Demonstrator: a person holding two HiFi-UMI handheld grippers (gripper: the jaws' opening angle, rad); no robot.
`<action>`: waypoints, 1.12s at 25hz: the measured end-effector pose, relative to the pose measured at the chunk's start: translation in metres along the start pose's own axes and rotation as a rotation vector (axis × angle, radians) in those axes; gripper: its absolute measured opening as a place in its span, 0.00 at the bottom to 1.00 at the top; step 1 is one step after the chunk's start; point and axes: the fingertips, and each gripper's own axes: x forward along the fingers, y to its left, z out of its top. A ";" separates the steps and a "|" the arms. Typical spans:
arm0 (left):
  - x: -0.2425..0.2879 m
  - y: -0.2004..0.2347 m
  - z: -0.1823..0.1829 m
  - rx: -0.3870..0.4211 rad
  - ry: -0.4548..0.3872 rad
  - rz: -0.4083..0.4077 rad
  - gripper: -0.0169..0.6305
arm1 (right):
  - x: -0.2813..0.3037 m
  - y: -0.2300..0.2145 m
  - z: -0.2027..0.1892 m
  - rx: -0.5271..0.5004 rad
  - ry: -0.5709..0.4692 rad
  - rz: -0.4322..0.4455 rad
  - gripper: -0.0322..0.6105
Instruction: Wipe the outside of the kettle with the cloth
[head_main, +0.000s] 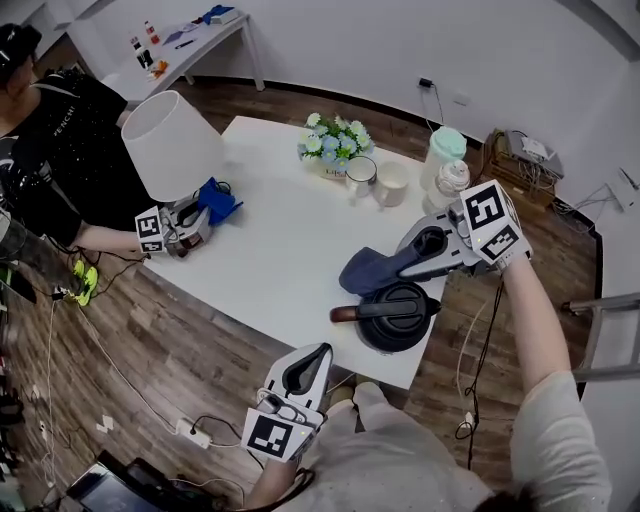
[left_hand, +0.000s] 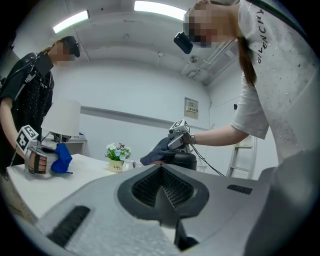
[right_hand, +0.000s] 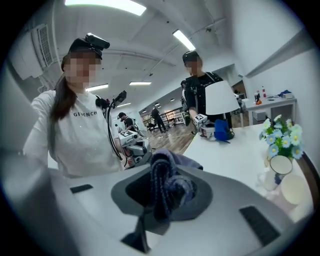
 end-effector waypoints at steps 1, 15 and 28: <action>0.002 0.000 0.001 0.001 -0.002 -0.006 0.04 | -0.005 0.000 -0.002 0.006 -0.013 -0.024 0.15; 0.044 -0.035 0.003 0.023 -0.006 -0.175 0.04 | -0.063 0.075 -0.061 0.053 -0.172 -0.285 0.15; 0.043 -0.027 0.015 0.036 -0.042 -0.183 0.04 | -0.105 0.170 0.068 -0.119 -0.809 -0.339 0.15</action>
